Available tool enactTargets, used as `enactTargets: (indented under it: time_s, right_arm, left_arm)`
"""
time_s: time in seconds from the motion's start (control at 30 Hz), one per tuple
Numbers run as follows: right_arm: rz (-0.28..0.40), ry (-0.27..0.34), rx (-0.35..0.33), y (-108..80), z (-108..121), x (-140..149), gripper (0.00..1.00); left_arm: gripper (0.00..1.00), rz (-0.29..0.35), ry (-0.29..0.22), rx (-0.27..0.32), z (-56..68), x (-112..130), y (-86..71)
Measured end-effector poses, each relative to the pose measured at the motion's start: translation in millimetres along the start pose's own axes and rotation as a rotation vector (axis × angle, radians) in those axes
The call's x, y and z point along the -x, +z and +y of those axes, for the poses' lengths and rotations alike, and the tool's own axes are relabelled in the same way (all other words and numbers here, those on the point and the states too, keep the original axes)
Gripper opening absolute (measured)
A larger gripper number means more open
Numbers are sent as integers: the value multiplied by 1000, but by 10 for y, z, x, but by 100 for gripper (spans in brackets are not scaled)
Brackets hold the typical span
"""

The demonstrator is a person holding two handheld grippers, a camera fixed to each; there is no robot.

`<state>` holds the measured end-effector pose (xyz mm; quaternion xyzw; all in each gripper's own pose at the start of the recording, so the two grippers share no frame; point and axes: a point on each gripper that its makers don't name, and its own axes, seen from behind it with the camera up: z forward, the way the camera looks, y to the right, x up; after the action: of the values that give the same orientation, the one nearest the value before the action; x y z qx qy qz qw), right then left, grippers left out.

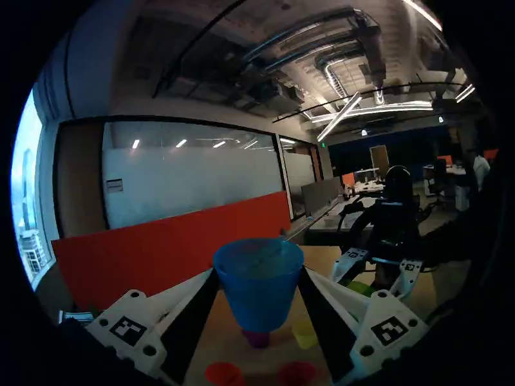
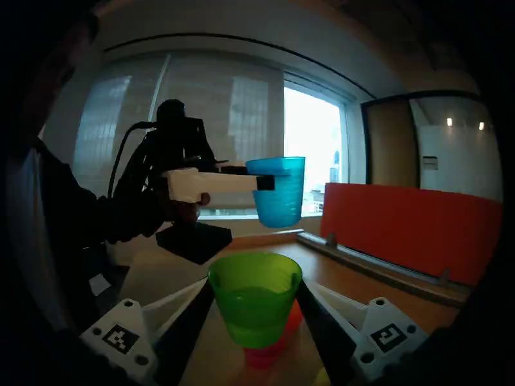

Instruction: Pour water

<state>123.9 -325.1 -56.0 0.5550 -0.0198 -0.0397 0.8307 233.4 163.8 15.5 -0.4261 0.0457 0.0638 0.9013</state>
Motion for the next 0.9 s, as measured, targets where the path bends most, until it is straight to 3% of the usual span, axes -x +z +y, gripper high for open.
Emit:
enactTargets:
  time_s: [0.2,0.6,0.9]
  right_arm:
    - [1,5,3,-27,16,-3,89]
    - [-9,15,11,-49,25,4,89]
    - [-26,21,29,-87,71,33,89]
  left_arm:
    - [84,3,-43,-6,-3,8,-1]
    - [84,-49,-35,-23,9,198,-55]
    - [84,-80,-30,-60,-49,353,-175]
